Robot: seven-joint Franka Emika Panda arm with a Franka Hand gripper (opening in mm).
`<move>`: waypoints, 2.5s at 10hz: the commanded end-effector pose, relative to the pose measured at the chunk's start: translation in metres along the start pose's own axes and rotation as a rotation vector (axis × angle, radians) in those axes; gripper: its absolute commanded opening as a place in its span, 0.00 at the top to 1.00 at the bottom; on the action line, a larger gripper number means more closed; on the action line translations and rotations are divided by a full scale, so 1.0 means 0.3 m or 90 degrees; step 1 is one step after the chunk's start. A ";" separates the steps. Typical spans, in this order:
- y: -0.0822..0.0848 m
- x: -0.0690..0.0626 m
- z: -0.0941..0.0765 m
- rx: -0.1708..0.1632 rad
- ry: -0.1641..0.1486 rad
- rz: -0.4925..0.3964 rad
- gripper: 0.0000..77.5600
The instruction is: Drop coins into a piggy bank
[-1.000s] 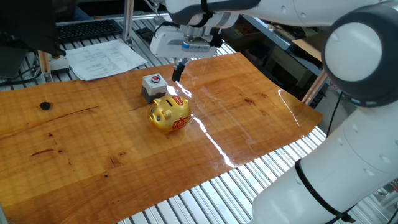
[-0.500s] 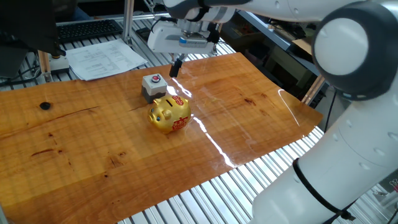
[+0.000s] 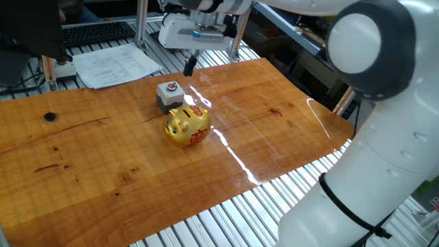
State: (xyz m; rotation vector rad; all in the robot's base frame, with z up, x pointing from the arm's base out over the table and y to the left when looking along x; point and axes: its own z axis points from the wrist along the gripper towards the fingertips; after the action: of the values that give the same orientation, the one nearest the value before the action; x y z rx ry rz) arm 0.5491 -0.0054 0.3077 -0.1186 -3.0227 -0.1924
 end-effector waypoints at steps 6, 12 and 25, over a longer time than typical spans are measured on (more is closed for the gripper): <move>-0.013 -0.063 -0.031 0.002 -0.002 0.008 1.00; -0.013 -0.063 -0.031 -0.005 0.024 0.075 1.00; -0.066 -0.140 0.016 0.031 0.020 0.062 1.00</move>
State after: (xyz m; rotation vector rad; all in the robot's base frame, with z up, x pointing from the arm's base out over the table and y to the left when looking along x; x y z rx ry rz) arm 0.5814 -0.0247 0.2992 -0.2583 -2.9665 -0.1310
